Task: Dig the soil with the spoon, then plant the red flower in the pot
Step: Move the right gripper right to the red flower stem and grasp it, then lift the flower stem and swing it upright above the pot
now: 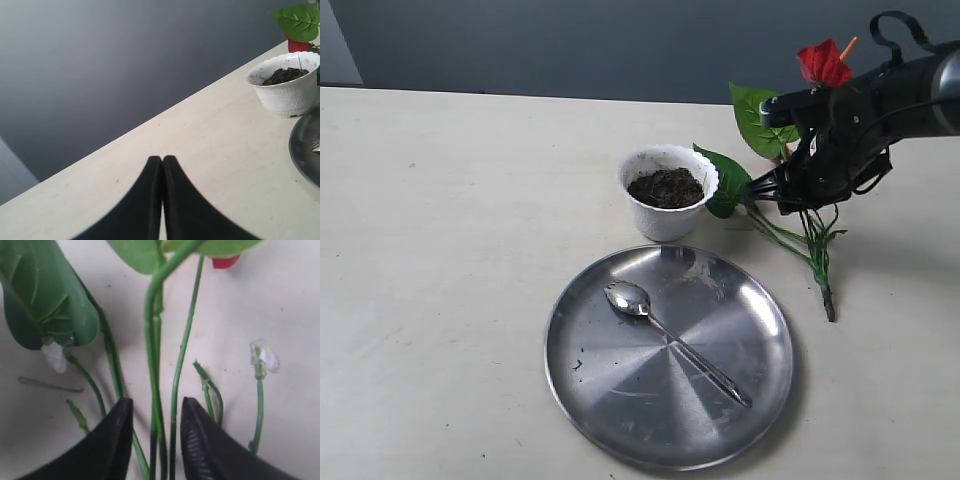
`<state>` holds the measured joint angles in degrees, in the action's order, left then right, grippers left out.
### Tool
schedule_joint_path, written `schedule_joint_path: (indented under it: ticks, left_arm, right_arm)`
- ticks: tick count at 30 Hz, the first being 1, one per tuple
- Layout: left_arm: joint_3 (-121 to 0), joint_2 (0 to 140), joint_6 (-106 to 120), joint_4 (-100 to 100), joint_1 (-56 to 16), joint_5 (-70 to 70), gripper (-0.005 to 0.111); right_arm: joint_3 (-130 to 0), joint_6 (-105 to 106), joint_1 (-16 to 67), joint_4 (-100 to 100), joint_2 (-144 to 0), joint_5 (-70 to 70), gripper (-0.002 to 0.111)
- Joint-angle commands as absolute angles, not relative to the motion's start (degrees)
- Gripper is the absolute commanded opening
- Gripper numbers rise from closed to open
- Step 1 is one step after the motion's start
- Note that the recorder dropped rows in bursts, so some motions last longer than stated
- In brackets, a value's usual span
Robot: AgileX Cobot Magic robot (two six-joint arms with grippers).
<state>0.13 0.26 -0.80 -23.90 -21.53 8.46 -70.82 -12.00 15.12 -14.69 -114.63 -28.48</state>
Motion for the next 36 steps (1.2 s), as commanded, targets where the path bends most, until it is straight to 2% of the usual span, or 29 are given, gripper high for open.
schedule_joint_path:
  ticks: [1,2,13,18,25,29,36]
  left_arm:
    - [0.0,0.0,-1.12,-23.45,-21.91,7.75,0.001]
    - [0.0,0.0,-1.12,-23.45,-21.91,7.75,0.001]
    - [0.0,0.0,-1.12,-23.45,-21.91,7.75,0.001]
    - [0.0,0.0,-1.12,-23.45,-21.91,7.87,0.001]
    - [0.0,0.0,-1.12,-23.45,-21.91,7.87,0.001]
    - [0.0,0.0,-1.12,-23.45,-21.91,7.87,0.001]
    - [0.0,0.0,-1.12,-23.45,-21.91,7.87,0.001]
  right_arm:
    - [-71.33,-11.73,14.76,-15.54,-115.1,-26.83,0.004]
    - [-71.33,-11.85,14.76,-15.54,-114.89,-26.53,0.0]
    - [-71.33,-13.41,14.76,-17.49,-104.96,-19.52,0.0]
    - [-71.33,-14.01,15.17,-14.37,-100.91,-6.71,0.0]
    - [-68.6,-14.13,19.86,-12.07,-102.39,23.61,0.0]
    - [-67.56,-14.27,22.93,-12.6,-105.32,35.72,0.0]
    - [-65.93,-14.58,24.38,-16.94,-109.69,37.0,0.0]
